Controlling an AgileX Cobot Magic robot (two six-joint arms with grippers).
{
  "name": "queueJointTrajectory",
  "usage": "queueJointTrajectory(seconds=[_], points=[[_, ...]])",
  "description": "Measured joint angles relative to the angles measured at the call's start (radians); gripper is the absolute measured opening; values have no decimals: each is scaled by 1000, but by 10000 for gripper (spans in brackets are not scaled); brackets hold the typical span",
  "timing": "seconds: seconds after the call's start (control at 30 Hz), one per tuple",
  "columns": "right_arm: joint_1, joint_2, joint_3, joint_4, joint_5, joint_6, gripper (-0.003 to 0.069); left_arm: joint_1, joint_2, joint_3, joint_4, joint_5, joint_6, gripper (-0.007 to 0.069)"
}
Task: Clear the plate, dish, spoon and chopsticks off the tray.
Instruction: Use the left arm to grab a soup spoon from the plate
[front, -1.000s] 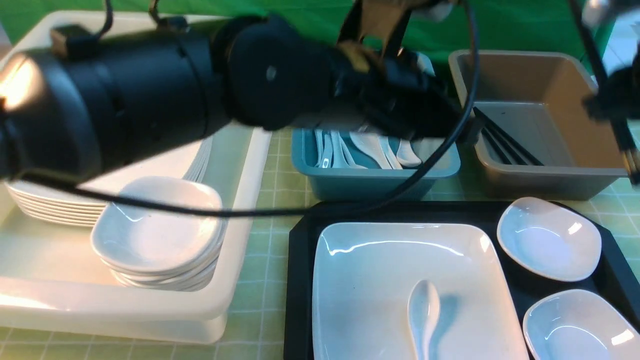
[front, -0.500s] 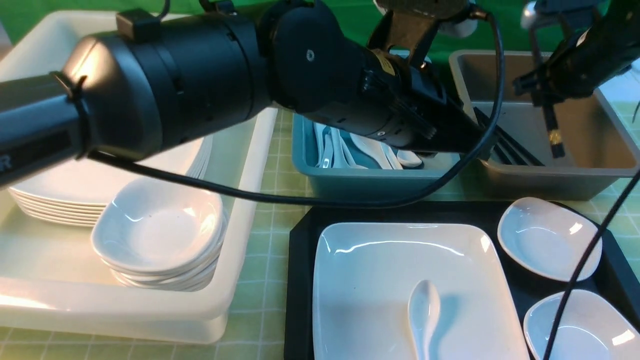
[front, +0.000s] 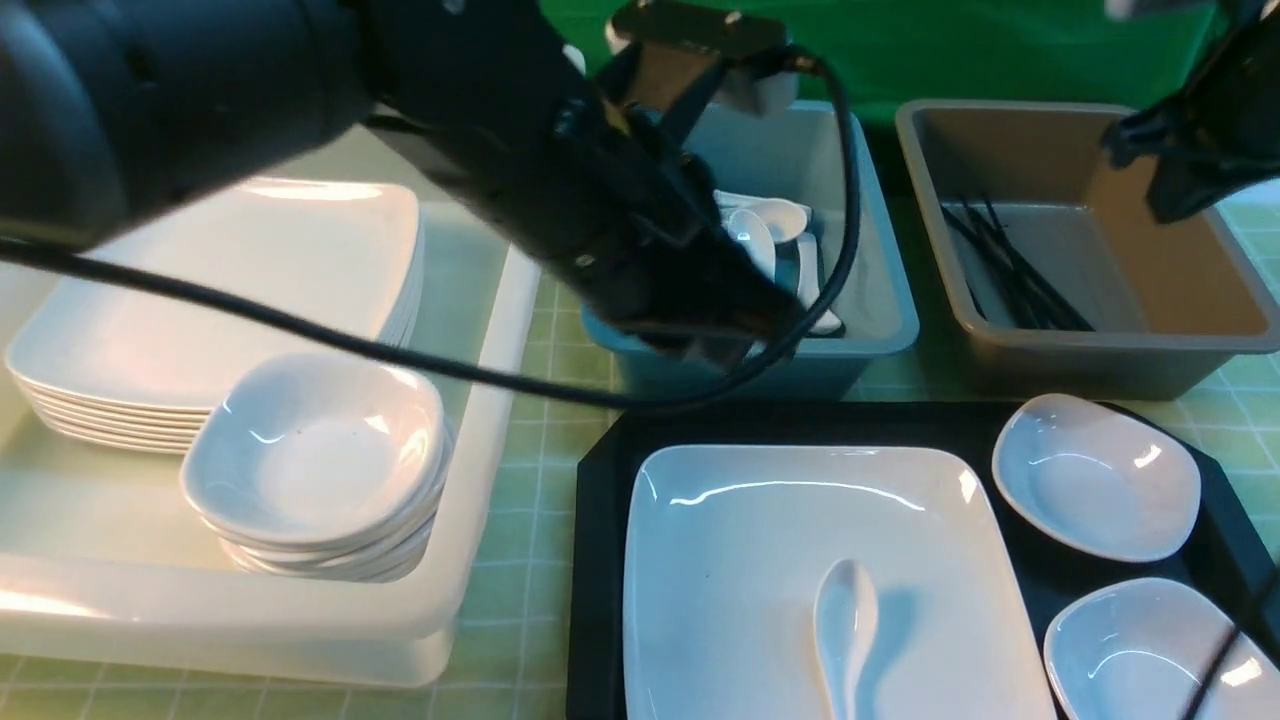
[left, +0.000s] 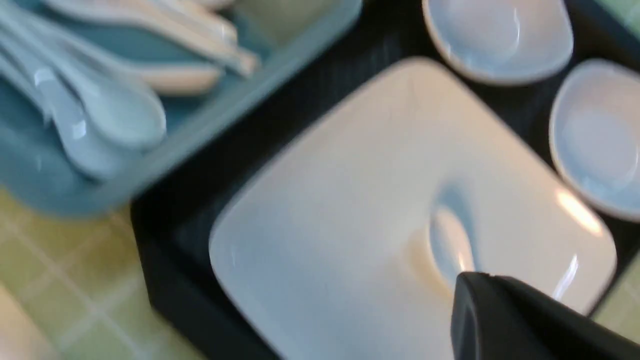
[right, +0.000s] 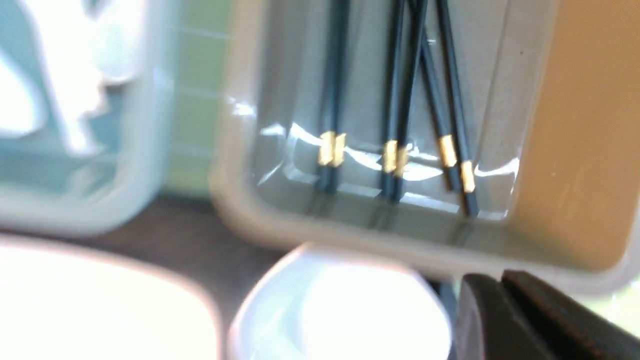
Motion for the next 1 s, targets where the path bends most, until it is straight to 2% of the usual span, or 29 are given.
queueJointTrajectory(seconds=[0.13, 0.23, 0.33, 0.4, 0.53, 0.6, 0.67, 0.73, 0.8, 0.87, 1.0], points=[[108, -238, 237, 0, -4, 32, 30, -75, -13, 78, 53, 57, -65, -19], [179, -365, 422, 0, -53, 57, 52, -163, 12, 127, 93, 55, -191, -19], [211, -483, 559, 0, -103, 106, 77, -235, 67, 137, 96, 31, -288, -10], [209, -541, 600, 0, -107, 128, 85, -267, 103, 137, 99, -3, -310, 7], [195, -618, 629, -8, -90, 138, 90, -319, 178, 138, 105, -74, -343, 104], [190, -658, 632, -23, -61, 133, 95, -336, 240, 138, 107, -112, -374, 251], [188, -680, 632, -39, -48, 132, 99, -337, 271, 138, 109, -129, -397, 335], [188, -701, 632, -63, -43, 132, 104, -337, 306, 141, 109, -164, -412, 465], [188, -719, 632, -84, -42, 132, 105, -337, 327, 141, 109, -190, -413, 531], [188, -727, 632, -97, -42, 131, 107, -337, 339, 141, 109, -202, -419, 557], [188, -729, 632, -114, -42, 130, 113, -337, 349, 141, 120, -212, -448, 545]])
